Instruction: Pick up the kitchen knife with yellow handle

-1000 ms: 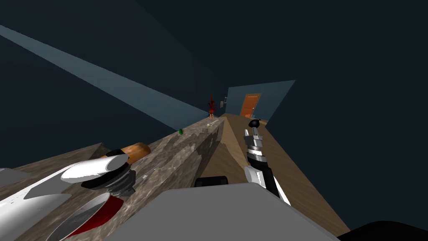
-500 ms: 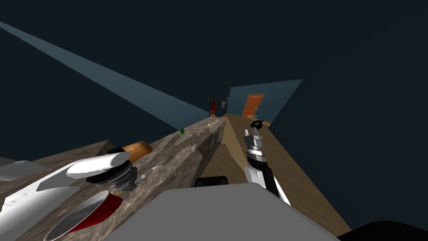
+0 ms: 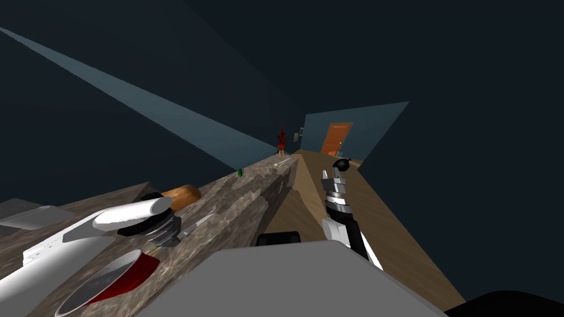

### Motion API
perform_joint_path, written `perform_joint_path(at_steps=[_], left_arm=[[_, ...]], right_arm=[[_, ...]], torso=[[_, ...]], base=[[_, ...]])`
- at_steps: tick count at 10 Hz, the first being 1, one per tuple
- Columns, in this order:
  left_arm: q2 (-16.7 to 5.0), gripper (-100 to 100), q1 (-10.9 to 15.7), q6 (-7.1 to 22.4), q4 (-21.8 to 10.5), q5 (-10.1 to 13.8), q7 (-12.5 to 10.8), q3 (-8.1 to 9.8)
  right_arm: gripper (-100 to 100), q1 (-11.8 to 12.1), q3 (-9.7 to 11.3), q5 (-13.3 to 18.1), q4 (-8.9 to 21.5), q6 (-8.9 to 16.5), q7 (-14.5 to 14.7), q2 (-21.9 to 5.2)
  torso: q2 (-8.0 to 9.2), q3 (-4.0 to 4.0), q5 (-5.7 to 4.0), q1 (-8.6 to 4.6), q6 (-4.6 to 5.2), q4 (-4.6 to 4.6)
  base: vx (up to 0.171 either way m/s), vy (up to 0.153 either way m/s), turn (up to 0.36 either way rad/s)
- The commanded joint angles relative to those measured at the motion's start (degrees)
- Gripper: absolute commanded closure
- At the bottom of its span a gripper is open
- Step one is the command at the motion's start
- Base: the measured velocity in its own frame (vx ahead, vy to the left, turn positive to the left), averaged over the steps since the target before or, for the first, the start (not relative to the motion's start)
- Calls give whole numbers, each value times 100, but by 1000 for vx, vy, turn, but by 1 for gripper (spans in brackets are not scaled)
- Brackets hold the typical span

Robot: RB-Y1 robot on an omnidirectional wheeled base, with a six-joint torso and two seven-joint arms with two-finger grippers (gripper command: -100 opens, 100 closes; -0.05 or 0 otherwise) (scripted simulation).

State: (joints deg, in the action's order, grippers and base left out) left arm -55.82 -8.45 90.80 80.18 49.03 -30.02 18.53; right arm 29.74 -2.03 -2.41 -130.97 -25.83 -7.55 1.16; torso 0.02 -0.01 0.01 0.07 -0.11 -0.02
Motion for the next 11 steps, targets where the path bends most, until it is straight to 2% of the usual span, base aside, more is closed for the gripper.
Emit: perform_joint_path(at_steps=[1, 2, 4, 5, 6, 8, 9, 10, 11], left_arm=[[19, -100, 286, -143, -286, -209, 286, -36], [19, -100, 459, -143, -493, -209, 437, -36], [19, -100, 459, -143, -726, -209, 476, -36], [34, -100, 752, -294, -953, -417, 747, -77], [34, -100, 917, -294, -1104, -417, 859, -77], [34, -100, 917, -294, -1385, -417, 951, -77], [49, -100, 1194, -444, -1574, -625, 1203, -119], [49, -100, 1375, -444, -1745, -625, 1328, -119], [49, -100, 1375, -444, -1864, -625, 1426, -119]], right_arm=[[0, 0, 0, 0, 0, 0, 0, 0], [0, 1, -1, 0, 0, 0, 0, 0], [0, 0, 0, 0, 0, 0, 0, 0], [0, 0, 0, 0, 0, 0, 0, 0], [0, 1, 0, 0, 0, 0, 0, 0], [0, 0, 0, 0, 0, 0, 0, 0], [0, 0, 0, 0, 0, 0, 0, 0], [0, 1, 0, 0, 0, 0, 0, 0], [0, 0, 0, 0, 0, 0, 0, 0]], torso=[[0, 0, 0, 0, 0, 0], [-4, -1, 0, -5, -6, 0], [-7, -4, -3, -11, 1, -1], [0, 0, -1, -3, 0, 0], [-3, -1, -2, -11, -5, 0], [-6, -3, -3, -12, 1, -1], [-1, 0, -1, 0, 0, 0], [-7, -3, -1, -8, -5, -1], [-9, -5, -4, -19, 1, -2]], base=[[26, -29, 231], [43, -57, 129], [16, -29, -26], [24, -45, 222], [39, -70, 135], [18, -24, -21], [35, -39, 218], [38, -71, 120], [18, -43, -7]])
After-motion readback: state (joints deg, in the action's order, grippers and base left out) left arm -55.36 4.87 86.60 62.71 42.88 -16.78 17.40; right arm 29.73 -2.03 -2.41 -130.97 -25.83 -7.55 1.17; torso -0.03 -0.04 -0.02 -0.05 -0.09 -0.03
